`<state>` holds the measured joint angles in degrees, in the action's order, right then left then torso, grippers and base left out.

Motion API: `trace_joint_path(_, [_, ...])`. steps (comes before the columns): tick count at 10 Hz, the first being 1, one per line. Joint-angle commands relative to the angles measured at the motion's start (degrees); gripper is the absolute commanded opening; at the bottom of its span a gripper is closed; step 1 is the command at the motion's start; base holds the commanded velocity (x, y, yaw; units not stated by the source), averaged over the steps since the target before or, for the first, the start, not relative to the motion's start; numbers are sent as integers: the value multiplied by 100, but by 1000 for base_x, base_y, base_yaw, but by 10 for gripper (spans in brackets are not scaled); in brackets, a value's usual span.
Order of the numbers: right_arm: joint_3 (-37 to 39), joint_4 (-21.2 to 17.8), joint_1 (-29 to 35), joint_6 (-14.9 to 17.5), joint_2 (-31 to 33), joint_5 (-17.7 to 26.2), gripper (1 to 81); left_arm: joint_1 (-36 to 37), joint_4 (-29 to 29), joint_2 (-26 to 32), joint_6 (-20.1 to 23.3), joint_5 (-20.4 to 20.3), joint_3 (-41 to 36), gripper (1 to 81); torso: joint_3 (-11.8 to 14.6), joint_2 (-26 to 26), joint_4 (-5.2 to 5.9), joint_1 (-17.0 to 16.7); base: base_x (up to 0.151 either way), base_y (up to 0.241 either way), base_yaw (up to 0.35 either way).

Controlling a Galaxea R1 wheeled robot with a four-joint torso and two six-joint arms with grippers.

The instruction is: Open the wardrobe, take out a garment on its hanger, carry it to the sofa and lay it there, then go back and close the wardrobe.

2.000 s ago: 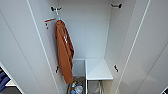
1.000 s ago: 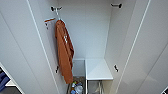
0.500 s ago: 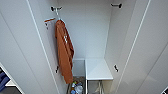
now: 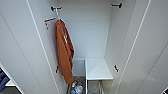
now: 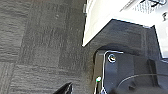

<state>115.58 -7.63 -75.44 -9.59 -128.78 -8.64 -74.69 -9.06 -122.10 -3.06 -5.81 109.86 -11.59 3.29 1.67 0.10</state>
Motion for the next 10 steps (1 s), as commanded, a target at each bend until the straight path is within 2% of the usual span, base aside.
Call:
trace_joint_path(1, [200, -98, 787, -629, 719, 267, 811, 1108, -105, 1116, -835, 378, 123, 811, 0, 0, 0, 0, 0, 0, 0])
trace_joint_path(3, [542, -116, 1156, -1244, 965, 267, 811, 1837, -105, 1354, -1231, 868, 394, 811, -2, -2, 0, 2, 0, 0, 0])
trace_joint_path(6, [1150, -116, 1859, -2231, 1089, 328, 811, 3137, -114, 1372, -1267, 2084, 870, 811, -5, -5, 0, 2, 0, 0, 0])
trace_joint_path(8, [988, -107, 2430, -2859, 1080, 770, 811, 3710, -503, 1129, -1267, 2625, 1141, 811, -9, -7, 0, 4, 0, 0, 0])
trace_joint_path(10, [128, -56, 2984, -2891, 1010, 1362, 811, 3931, -860, 733, -1267, 2875, 1125, 811, -11, -11, 0, 6, 0, 0, 0])
